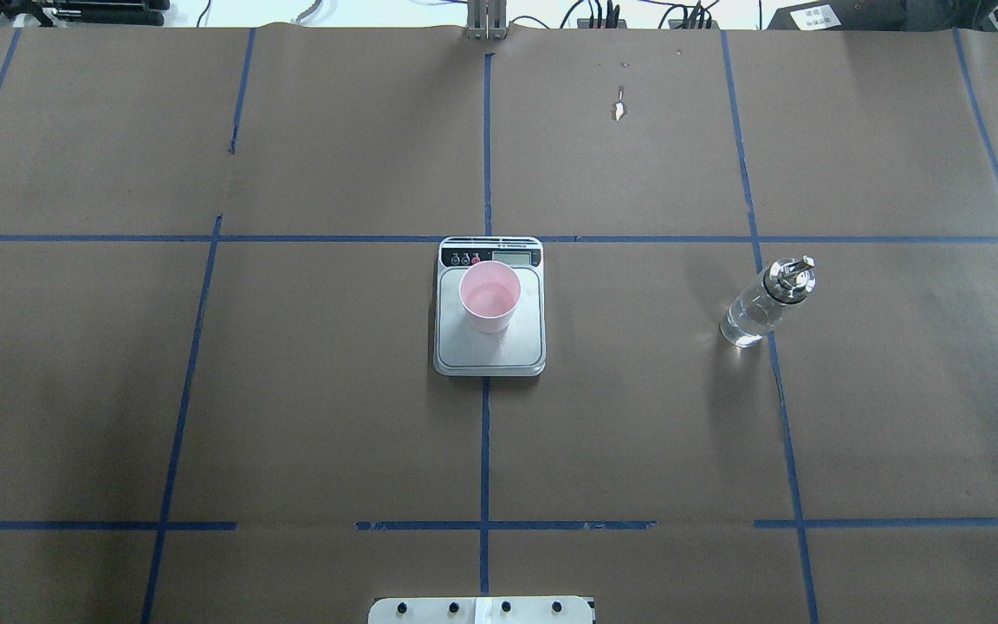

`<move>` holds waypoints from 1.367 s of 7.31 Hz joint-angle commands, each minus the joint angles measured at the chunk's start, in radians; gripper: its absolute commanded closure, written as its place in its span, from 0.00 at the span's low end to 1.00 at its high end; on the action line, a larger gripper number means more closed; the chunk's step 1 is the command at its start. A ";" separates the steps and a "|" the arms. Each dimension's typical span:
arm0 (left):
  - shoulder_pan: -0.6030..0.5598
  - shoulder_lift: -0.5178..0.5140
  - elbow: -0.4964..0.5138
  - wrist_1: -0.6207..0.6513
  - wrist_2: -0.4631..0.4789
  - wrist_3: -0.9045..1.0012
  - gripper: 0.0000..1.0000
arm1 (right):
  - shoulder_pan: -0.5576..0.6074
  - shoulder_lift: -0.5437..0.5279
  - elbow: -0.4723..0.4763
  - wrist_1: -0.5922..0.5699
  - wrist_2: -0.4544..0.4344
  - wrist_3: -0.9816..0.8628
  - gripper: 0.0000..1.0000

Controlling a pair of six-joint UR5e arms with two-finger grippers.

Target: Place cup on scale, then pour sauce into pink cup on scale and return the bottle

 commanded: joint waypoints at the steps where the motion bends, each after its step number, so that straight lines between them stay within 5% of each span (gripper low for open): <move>1: 0.001 0.002 0.015 -0.024 0.006 -0.003 0.00 | -0.002 0.000 -0.005 -0.001 -0.034 -0.002 0.00; 10: -0.005 -0.010 0.026 -0.127 0.089 -0.161 0.00 | -0.002 0.008 -0.017 0.001 -0.038 -0.002 0.00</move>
